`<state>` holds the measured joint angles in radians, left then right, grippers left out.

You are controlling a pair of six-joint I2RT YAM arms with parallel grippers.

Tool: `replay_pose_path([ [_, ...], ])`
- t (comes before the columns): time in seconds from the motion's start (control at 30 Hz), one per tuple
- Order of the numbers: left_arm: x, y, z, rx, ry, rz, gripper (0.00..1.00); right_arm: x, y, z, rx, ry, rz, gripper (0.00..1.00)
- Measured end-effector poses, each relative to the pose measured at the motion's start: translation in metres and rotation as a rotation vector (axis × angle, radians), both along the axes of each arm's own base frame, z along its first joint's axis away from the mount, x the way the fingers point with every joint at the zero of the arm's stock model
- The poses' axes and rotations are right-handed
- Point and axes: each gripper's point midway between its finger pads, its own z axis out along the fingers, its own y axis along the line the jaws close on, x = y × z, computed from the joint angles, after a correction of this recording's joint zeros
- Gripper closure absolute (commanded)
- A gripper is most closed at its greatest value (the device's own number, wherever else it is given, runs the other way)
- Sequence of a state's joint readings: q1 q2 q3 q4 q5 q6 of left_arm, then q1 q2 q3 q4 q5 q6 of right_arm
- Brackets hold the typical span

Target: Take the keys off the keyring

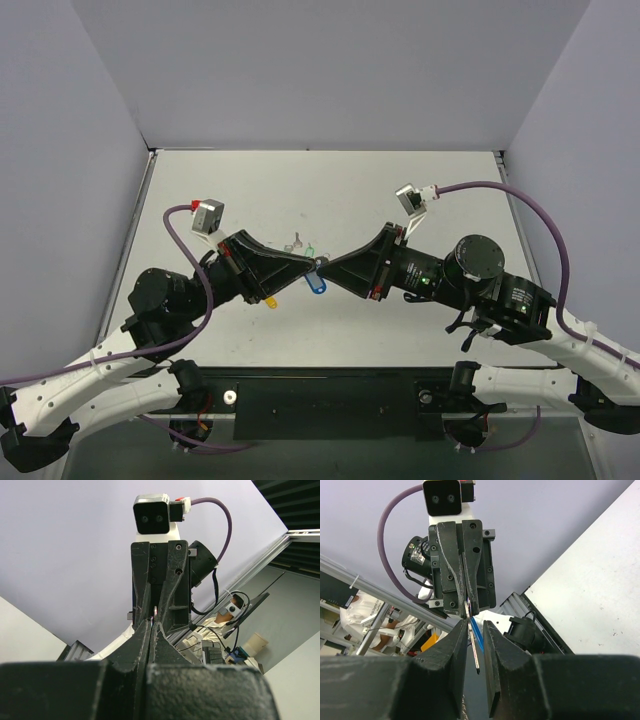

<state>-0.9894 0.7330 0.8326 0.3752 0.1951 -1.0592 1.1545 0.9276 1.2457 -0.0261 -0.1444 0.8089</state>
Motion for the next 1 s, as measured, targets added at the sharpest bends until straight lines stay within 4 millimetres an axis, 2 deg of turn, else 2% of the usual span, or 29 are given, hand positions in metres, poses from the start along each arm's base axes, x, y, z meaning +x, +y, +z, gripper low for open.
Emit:
replay_pose_path([
  [0.3,0.000,-0.001,-0.002,0.008,0.005,0.000,1.00,0.000,0.000,0.002,0.005,-0.003,0.000,0.87],
  [0.4,0.001,-0.001,-0.003,0.010,0.006,-0.002,1.00,0.000,0.000,0.003,0.010,-0.006,0.000,1.00],
  [0.67,0.000,-0.002,-0.005,0.061,0.008,0.001,1.00,0.000,0.000,0.001,0.002,-0.008,0.002,1.00],
  [1.0,-0.008,-0.005,-0.016,0.284,-0.039,-0.021,1.00,-0.008,-0.001,-0.011,-0.046,0.013,0.040,1.00],
])
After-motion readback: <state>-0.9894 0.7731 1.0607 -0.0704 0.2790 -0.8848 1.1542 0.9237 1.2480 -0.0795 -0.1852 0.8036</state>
